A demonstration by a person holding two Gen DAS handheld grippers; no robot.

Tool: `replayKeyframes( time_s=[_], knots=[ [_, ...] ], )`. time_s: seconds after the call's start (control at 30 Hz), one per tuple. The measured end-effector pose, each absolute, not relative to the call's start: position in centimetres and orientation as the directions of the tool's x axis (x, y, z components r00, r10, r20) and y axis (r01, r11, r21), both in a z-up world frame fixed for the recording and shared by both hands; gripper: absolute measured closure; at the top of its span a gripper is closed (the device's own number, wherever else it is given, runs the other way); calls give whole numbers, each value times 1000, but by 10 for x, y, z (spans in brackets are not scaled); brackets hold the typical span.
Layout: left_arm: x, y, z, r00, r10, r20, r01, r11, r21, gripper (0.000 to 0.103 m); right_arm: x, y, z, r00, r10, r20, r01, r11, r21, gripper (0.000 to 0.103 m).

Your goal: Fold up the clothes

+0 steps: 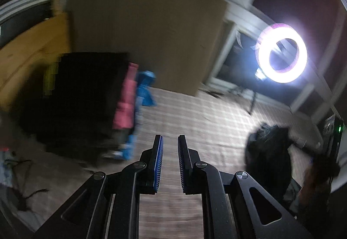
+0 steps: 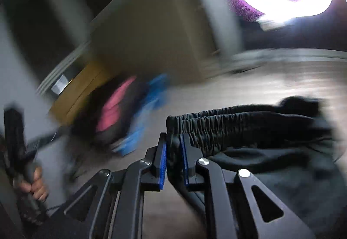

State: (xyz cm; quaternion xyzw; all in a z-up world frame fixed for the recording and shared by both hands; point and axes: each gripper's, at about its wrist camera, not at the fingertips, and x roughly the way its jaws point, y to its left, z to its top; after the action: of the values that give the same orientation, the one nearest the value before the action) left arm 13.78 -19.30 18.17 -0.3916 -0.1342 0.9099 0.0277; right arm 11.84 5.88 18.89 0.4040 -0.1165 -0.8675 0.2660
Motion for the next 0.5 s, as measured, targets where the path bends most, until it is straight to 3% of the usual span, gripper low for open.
replayKeyframes(
  time_s=[0.1,0.2,0.23,0.3,0.4,0.5],
  knots=[
    [150,-238,187,-715,113,-690,116,-954,-277,91,136,-45,161,-316,-598,-736,527,-756,388,84],
    [151,-254,177,-698,107,-708,121,-957,-263,91,160,-57,156,-234,-635,-736,584,-697,416,78],
    [150,-257,172,-688,107,-718,117,-960,-254,91,166,-48,158,-232,-652,-722,589,-685,429,76],
    [142,-249,159,-661,141,-737,74,-965,-251,89,168,-17,162,-255,-666,-701,561,-692,454,59],
    [128,-221,134,-602,222,-767,-39,-968,-250,71,179,70,167,-355,-623,-697,443,-769,461,57],
    [109,-181,109,-530,295,-795,-143,-955,-259,65,184,148,158,-454,-462,-762,271,-886,376,57]
  ],
)
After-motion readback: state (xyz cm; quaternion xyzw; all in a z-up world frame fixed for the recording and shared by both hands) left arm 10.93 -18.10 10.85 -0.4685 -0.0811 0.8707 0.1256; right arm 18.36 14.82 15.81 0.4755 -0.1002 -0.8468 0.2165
